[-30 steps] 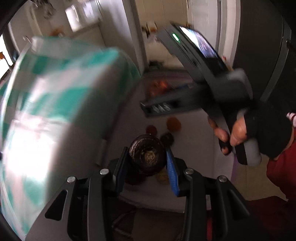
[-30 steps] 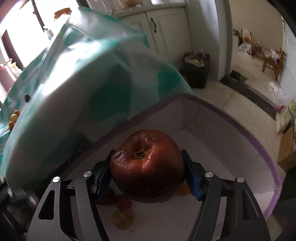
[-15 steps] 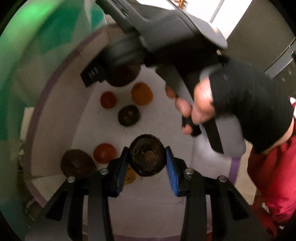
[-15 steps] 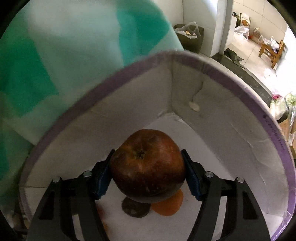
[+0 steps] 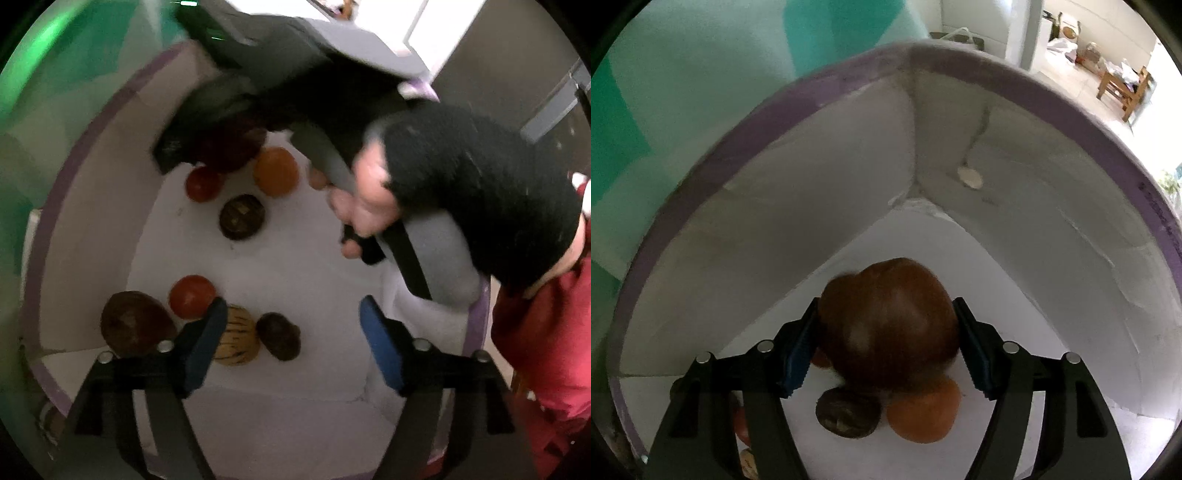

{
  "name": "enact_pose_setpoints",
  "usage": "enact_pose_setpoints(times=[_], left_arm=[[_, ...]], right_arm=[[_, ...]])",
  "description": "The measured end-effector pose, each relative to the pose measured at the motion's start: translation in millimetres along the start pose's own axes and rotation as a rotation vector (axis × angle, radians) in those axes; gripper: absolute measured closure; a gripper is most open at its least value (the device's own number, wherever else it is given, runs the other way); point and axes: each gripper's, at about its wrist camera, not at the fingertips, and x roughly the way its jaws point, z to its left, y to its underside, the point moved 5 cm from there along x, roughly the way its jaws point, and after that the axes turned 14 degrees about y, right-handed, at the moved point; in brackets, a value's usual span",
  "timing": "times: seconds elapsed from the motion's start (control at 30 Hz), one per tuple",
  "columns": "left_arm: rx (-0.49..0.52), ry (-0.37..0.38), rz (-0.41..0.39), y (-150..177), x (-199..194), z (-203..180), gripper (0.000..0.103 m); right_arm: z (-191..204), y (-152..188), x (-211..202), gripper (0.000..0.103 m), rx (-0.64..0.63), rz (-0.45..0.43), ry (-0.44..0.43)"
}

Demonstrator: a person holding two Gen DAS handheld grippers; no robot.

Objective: Organize fruits
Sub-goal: 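Lower the apple into the box and open the right tool while the left releases the dried fruit, then move both open tools back over the remaining fruit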

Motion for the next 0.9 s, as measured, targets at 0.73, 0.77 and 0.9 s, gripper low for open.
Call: enact_pose_setpoints(times=[0.73, 0.77, 0.9], left_arm=[[-0.137, -0.58, -0.867, 96.2, -331.1, 58.6, 0.002], [-0.178, -0.609, -0.881, 114.0, -344.9, 71.8, 0.002], [-0.363, -0.686, -0.956, 174.9, -392.6, 127.8, 0.002]], right_arm=[[-13.3, -12.2, -285.0, 0.015, 0.191, -0.736, -0.444], [3.2, -11.2, -293.4, 0.015, 0.149, -0.745, -0.452], [75.9, -4.8, -306.2, 0.016, -0.018, -0.715, -0.484]])
